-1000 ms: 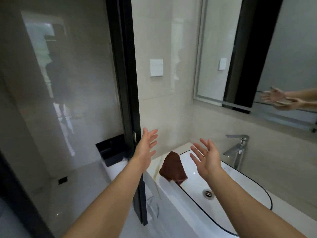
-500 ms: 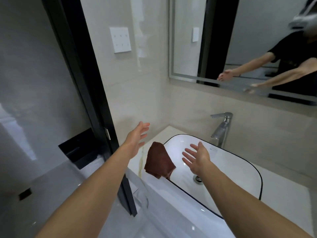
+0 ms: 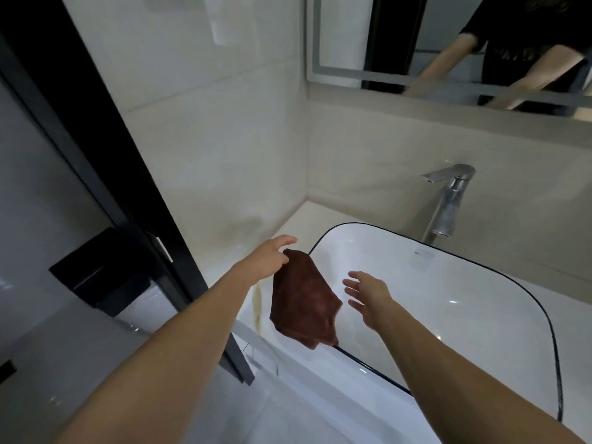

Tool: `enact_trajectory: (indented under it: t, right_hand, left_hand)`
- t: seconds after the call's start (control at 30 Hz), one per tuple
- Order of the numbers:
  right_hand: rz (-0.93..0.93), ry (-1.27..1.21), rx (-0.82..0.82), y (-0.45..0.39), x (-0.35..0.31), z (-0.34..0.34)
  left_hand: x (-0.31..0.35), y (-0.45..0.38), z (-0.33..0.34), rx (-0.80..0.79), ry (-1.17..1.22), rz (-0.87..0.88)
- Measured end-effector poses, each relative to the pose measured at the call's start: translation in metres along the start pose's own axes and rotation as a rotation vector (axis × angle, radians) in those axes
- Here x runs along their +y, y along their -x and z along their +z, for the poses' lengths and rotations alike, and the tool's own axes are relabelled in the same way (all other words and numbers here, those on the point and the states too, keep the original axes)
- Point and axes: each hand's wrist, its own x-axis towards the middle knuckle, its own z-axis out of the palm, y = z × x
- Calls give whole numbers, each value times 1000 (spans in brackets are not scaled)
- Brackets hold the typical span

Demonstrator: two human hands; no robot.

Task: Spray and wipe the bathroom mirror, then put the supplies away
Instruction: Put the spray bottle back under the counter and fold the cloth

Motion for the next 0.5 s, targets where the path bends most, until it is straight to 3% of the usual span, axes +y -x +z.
enact_trajectory:
  t: [0.17, 0.3, 0.4, 0.5]
  right_hand:
    - [-52, 129, -88, -29, 7, 5]
    - [-162, 432, -200, -39, 4, 9]
    - [-210, 647, -286, -42, -2, 14]
    - [-304, 890, -315, -43, -10, 17]
  left_hand:
    - [-8, -38, 7, -49, -434, 58]
    - [-1, -48, 0, -19, -676, 139]
    - [2, -47, -8, -56, -680, 213]
    - [7, -39, -17, -121, -480, 276]
